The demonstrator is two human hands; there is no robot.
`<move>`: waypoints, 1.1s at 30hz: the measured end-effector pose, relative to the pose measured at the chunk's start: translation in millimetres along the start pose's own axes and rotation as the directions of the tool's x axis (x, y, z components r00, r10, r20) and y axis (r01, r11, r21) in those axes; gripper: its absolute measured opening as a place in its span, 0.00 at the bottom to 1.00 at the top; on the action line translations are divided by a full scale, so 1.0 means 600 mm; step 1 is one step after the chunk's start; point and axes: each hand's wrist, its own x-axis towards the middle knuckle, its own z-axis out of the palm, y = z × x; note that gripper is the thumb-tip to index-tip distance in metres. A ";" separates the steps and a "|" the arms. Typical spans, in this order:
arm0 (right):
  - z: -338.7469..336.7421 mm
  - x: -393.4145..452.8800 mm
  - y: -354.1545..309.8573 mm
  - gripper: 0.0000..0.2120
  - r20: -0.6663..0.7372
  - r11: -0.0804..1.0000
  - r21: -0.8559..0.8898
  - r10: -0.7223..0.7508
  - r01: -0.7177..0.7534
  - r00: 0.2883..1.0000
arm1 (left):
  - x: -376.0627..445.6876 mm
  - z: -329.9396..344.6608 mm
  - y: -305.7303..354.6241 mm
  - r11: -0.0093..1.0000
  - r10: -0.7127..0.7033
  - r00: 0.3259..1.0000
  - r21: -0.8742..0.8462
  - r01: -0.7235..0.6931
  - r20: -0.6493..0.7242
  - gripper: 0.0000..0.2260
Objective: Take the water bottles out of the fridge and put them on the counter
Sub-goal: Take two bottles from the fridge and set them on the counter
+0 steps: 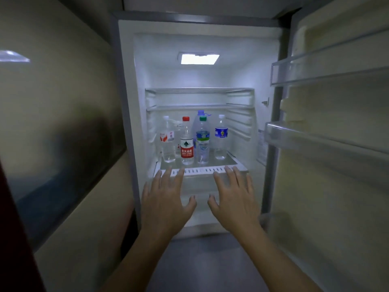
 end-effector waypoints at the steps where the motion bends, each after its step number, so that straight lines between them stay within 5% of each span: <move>1: 0.007 0.022 0.005 0.32 0.006 1.000 -0.001 -0.002 0.002 1.000 | 0.021 0.011 -0.002 1.000 0.003 1.000 -0.001 -0.003 -0.002 0.37; 15: 0.136 0.251 0.037 0.34 0.065 0.998 0.051 0.028 -0.031 0.997 | 0.239 0.135 -0.044 0.994 -0.107 0.993 0.006 0.107 -0.048 0.40; 33: 0.248 0.490 0.068 0.36 -0.045 0.970 0.197 0.151 -0.139 0.987 | 0.520 0.258 -0.067 0.980 -0.170 0.967 -0.131 0.147 -0.192 0.46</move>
